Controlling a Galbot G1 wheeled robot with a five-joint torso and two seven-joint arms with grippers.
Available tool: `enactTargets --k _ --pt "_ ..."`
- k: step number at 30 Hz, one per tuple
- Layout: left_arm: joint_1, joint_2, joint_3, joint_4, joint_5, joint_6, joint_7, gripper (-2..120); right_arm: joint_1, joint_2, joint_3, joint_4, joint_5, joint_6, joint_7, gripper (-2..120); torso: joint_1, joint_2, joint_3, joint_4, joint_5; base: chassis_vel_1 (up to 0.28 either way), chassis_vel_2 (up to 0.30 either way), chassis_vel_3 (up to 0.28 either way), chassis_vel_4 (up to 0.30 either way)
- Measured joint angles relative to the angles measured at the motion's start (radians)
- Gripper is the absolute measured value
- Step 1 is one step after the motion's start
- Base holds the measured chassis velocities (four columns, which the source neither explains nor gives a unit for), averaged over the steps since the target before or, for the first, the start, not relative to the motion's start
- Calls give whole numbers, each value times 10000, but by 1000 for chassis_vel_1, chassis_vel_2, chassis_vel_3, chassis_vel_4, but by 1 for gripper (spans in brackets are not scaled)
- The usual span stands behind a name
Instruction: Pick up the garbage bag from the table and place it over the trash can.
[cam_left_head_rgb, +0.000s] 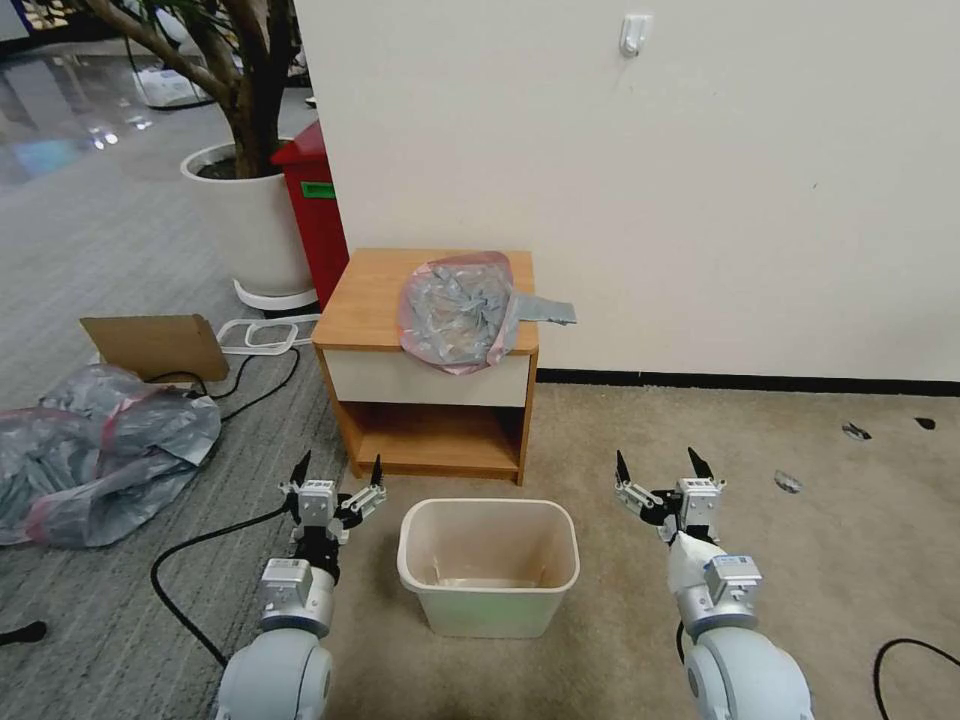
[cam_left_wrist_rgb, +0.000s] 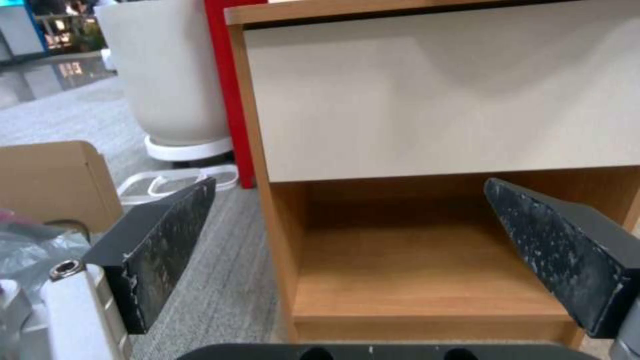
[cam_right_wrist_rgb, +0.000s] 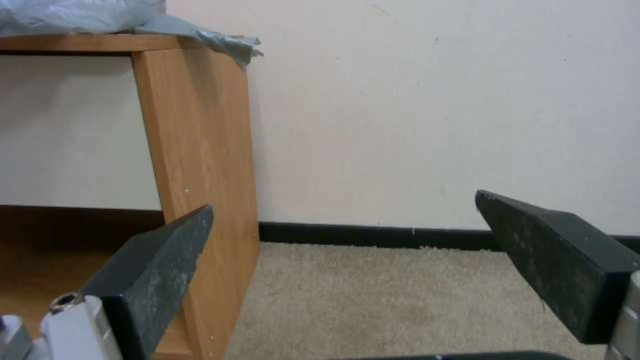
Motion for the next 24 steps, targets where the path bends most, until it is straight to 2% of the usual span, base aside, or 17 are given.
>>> enactTargets --k 24 --pt "0 0 0 0 0 0 0 100 0 0 0 0 0 0 0 100 0 0 0 0 0 0 0 0 0"
